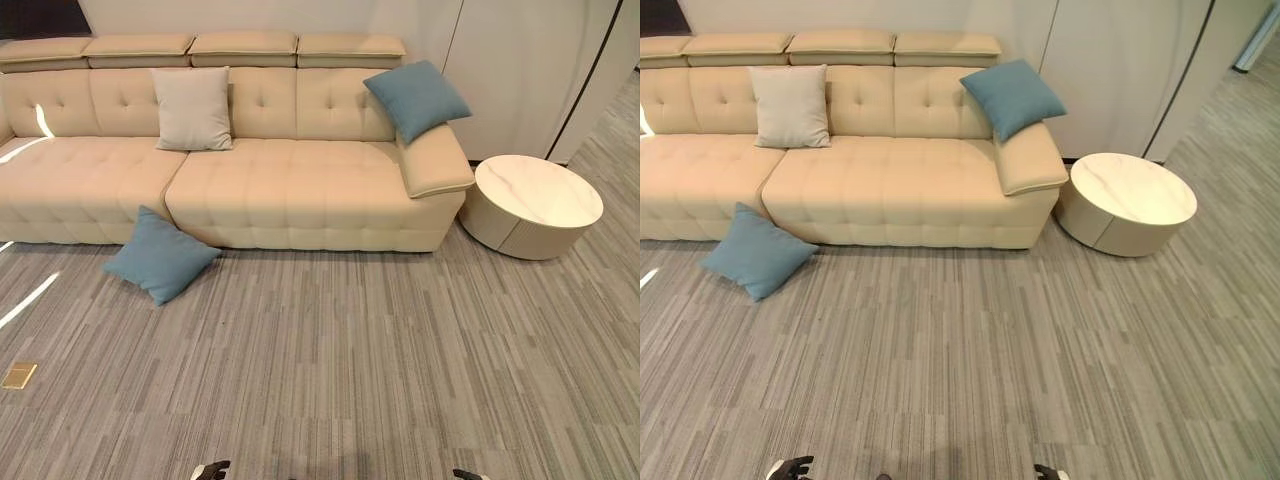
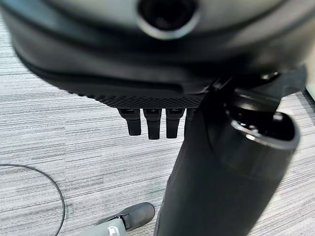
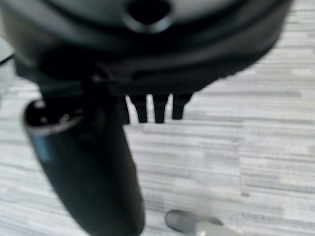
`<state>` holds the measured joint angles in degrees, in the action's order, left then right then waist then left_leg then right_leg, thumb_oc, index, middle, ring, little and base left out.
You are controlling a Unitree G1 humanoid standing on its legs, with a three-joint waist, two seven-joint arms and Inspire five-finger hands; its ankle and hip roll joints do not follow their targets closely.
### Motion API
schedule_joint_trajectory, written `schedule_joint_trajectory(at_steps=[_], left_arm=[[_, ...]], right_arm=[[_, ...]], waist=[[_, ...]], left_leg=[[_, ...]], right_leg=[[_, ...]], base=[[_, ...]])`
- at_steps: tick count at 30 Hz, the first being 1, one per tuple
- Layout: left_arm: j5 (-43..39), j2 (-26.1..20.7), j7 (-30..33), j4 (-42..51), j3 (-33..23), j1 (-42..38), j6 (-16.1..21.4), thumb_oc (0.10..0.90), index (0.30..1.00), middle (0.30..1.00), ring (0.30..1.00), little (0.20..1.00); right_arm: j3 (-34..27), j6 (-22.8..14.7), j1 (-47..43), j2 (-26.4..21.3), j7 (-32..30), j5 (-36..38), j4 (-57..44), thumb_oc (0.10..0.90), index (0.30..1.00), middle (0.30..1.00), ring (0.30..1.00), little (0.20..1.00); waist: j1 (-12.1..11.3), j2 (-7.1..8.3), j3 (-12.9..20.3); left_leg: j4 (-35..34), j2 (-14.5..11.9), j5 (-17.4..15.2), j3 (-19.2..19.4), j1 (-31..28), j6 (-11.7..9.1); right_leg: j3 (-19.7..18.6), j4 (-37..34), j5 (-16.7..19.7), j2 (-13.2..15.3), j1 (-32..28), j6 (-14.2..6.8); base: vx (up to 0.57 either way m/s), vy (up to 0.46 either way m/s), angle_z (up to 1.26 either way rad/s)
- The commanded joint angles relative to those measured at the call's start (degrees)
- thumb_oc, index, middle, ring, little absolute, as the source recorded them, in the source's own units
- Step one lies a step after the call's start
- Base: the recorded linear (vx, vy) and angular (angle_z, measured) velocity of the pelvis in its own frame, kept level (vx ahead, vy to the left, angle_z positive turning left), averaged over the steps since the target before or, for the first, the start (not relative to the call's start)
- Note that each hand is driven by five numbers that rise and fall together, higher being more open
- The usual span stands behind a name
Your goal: Pick up all the scattered cushions and arrange them neatly on the sofa.
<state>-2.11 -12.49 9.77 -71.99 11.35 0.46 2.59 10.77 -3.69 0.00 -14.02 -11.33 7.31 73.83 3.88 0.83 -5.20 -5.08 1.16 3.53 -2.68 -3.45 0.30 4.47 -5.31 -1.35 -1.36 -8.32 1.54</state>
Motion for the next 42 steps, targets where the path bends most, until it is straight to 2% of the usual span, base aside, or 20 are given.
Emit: schedule_joint_trajectory(at_steps=[1,4,7,10,11,12,13,14,17,22,26,28,30,32,33,35,36,37,39,42], left_arm=[[0.29,0.71,1.27,-3.61,2.04,-4.33,1.30,0.800,0.900,0.900,0.900,0.900],[0.20,0.74,1.35,-3.51,2.07,-4.44,1.37,0.800,0.900,0.900,0.900,0.900],[-0.14,0.85,1.37,-3.48,2.14,-4.55,1.36,0.800,0.900,0.900,0.900,0.900],[-0.42,1.07,1.59,-3.57,2.16,-4.57,1.39,0.800,0.900,0.900,0.900,0.900],[-0.58,1.33,1.97,-3.51,2.25,-4.55,1.43,0.800,0.900,0.900,0.900,0.900],[-0.58,1.33,1.97,-3.51,2.25,-4.55,1.43,0.800,0.900,0.900,0.900,0.900],[-0.40,1.41,2.16,-3.45,2.18,-4.46,1.51,0.800,0.900,0.900,0.900,0.900],[-0.35,1.38,2.20,-3.43,2.13,-4.40,1.52,0.800,0.900,0.900,0.900,0.900],[-0.39,1.24,2.16,-3.38,1.80,-4.14,1.39,0.800,0.900,0.900,0.900,0.900],[-0.37,0.47,1.80,-3.62,1.22,-4.01,1.38,0.800,0.900,0.900,0.900,0.900],[0.34,-0.42,1.31,-3.27,1.39,-4.56,1.31,0.800,0.900,0.900,0.900,0.900],[0.56,-0.89,1.38,-3.16,1.45,-5.06,1.20,0.800,0.900,0.900,0.900,0.900],[-0.11,-1.48,1.36,-2.78,1.06,-5.40,1.25,0.800,0.900,0.900,0.900,0.900],[-0.70,-1.86,1.40,-2.69,0.52,-5.52,1.62,0.800,0.900,0.900,0.900,0.900],[-0.58,-1.91,1.40,-2.86,0.57,-5.42,1.69,0.800,0.900,0.900,0.900,0.900],[0.67,-2.04,1.47,-3.25,1.26,-5.44,1.82,0.800,0.900,0.900,0.900,0.900],[0.93,-1.98,1.26,-3.16,1.34,-5.48,1.79,0.800,0.900,0.900,0.900,0.900],[1.27,-1.90,0.98,-3.49,1.91,-5.93,1.79,0.800,0.900,0.900,0.900,0.900],[1.60,-1.93,0.69,-3.65,2.17,-6.20,1.74,0.800,0.900,0.900,0.900,0.900],[0.96,-1.42,0.87,-3.95,1.63,-5.75,1.83,0.800,0.900,0.900,0.900,0.900]], right_arm=[[0.77,-0.75,-2.29,-1.63,-1.50,-1.89,1.22,0.800,0.900,0.900,0.900,0.900],[0.90,-0.81,-2.41,-1.69,-1.47,-1.98,1.17,0.800,0.900,0.900,0.900,0.900],[1.51,-0.83,-2.77,-1.91,-1.68,-2.46,1.01,0.800,0.900,0.900,0.900,0.900],[1.68,-0.93,-3.03,-2.01,-2.15,-2.84,0.91,0.800,0.900,0.900,0.900,0.900],[1.39,-0.81,-2.83,-2.03,-2.39,-2.61,0.52,0.800,0.900,0.900,0.900,0.900],[1.39,-0.81,-2.83,-2.03,-2.39,-2.61,0.53,0.800,0.900,0.900,0.900,0.900],[1.41,-0.62,-2.42,-1.88,-2.50,-2.66,0.36,0.800,0.900,0.900,0.900,0.900],[1.41,-0.36,-2.28,-1.78,-2.54,-2.81,0.52,0.800,0.900,0.900,0.900,0.900],[1.74,-0.10,-2.26,-1.23,-2.36,-3.05,0.91,0.800,0.900,0.900,0.900,0.900],[2.62,0.02,-2.35,-0.31,-2.01,-3.99,1.10,0.800,0.900,0.900,0.900,0.900],[3.55,0.29,-3.26,0.04,-1.22,-4.76,-0.21,0.800,0.900,0.900,0.900,0.900],[3.92,0.59,-3.92,0.07,-1.01,-5.23,-0.66,0.800,0.900,0.900,0.900,0.900],[4.38,0.58,-4.54,-0.13,-0.83,-5.50,-1.46,0.800,0.900,0.900,0.900,0.900],[4.48,0.37,-4.90,-0.27,-0.87,-5.72,-2.00,0.800,0.900,0.900,0.900,0.900],[4.52,0.31,-4.87,-0.18,-0.74,-5.67,-1.98,0.800,0.900,0.900,0.900,0.900],[4.68,0.16,-4.60,-0.04,-0.62,-5.19,-1.75,0.800,0.900,0.900,0.900,0.900],[4.65,0.27,-4.38,-0.10,-0.57,-5.01,-1.65,0.800,0.900,0.900,0.900,0.900],[4.92,0.32,-4.32,-0.21,-0.49,-4.41,-1.32,0.800,0.900,0.900,0.900,0.900],[4.76,0.35,-4.04,-0.28,-0.49,-4.05,-1.16,0.800,0.900,0.900,0.900,0.900],[5.19,0.41,-3.76,-0.45,-0.67,-4.69,-0.57,0.800,0.900,0.900,0.900,0.900]], waist=[[-1.10,0.86,-0.95],[-1.16,0.96,-1.18],[-1.64,1.39,-2.19],[-1.84,1.85,-2.99],[-1.54,2.19,-3.61],[-1.53,2.18,-3.55],[-1.11,2.25,-3.55],[-0.88,2.20,-3.47],[-0.97,2.33,-3.25],[-1.81,3.11,-2.69],[-2.64,3.04,-3.23],[-2.80,2.80,-3.77],[-2.69,2.60,-4.76],[-2.48,1.90,-5.37],[-2.23,1.68,-5.27],[-0.76,1.75,-4.88],[-0.41,2.03,-4.76],[0.33,2.59,-4.70],[0.61,2.91,-4.69],[0.11,3.08,-3.70]], left_leg=[[0.94,-1.61,-3.81,1.71,-0.65,-2.23],[1.46,-1.59,-3.82,1.49,-0.25,-2.30],[4.34,-1.22,-4.24,0.63,2.24,-2.47],[7.60,-0.62,-4.65,1.46,5.26,-2.79],[9.69,-1.02,-4.97,6.08,7.49,-2.57],[9.83,-1.03,-5.03,6.08,7.62,-2.57],[10.54,-1.90,-5.47,11.36,8.25,-2.07],[10.74,-2.23,-5.74,13.61,8.28,-1.80],[11.05,-2.04,-6.20,14.09,8.24,-1.61],[8.95,-0.55,-7.15,12.33,6.37,-0.06],[8.25,0.80,-8.03,10.86,5.83,1.82],[8.31,1.41,-8.42,9.70,5.66,2.74],[8.39,1.84,-8.54,8.37,5.39,3.55],[8.14,1.84,-8.48,6.71,4.78,3.91],[7.45,1.98,-8.36,5.73,3.88,3.90],[5.58,2.67,-8.02,2.73,1.89,3.60],[5.42,3.17,-7.86,1.89,1.77,3.35],[4.47,4.49,-7.49,-1.00,1.28,2.92],[4.61,5.12,-7.46,-2.36,1.21,2.76],[3.66,4.80,-7.27,-3.27,1.03,1.45]], right_leg=[[-0.70,2.33,-2.71,0.75,2.80,-3.69],[-0.55,2.20,-2.65,0.70,2.78,-3.54],[0.06,1.45,-2.24,0.70,3.04,-3.32],[1.50,0.86,-1.81,1.47,3.59,-3.54],[3.36,0.73,-1.70,2.47,3.99,-3.73],[3.37,0.74,-1.69,2.46,4.06,-3.73],[5.01,0.68,-1.75,3.03,4.17,-3.89],[5.76,0.79,-1.80,3.19,4.23,-3.99],[6.12,1.01,-1.82,3.29,4.03,-4.11],[6.45,3.00,-3.09,3.98,3.02,-4.99],[5.61,11.47,-4.46,5.70,6.13,-5.97],[5.10,17.65,-3.16,6.81,9.33,-6.80],[4.61,23.37,-0.11,8.08,12.25,-7.74],[2.07,27.52,0.66,7.52,14.82,-8.06],[0.41,27.80,-0.03,6.45,15.26,-7.59],[-5.47,23.70,-3.22,1.68,15.31,-6.57],[-7.57,21.49,-3.31,0.53,15.22,-6.64],[-12.27,16.57,-2.25,-2.37,16.08,-5.89],[-13.50,14.39,-2.13,-2.46,14.64,-5.51],[-11.74,11.66,-1.67,-2.11,12.89,-5.03]], base=[[-0.01,-0.041,0.10],[-0.01,-0.034,0.20],[-0.04,-0.033,0.14],[-0.06,0.006,0.36],[-0.08,0.026,0.51],[-0.06,0.052,0.69],[0.02,0.051,0.76],[0.02,0.051,0.74],[0.11,0.069,0.70],[0.12,0.102,0.20],[0.09,0.167,0.12],[0.04,0.162,0.02],[0.03,0.108,0.14],[0.05,0.065,0.39],[0.13,0.032,0.49],[0.17,-0.018,0.52],[0.19,-0.083,0.80],[0.12,-0.064,0.86],[0.09,-0.083,0.89],[0.10,-0.185,1.16]])
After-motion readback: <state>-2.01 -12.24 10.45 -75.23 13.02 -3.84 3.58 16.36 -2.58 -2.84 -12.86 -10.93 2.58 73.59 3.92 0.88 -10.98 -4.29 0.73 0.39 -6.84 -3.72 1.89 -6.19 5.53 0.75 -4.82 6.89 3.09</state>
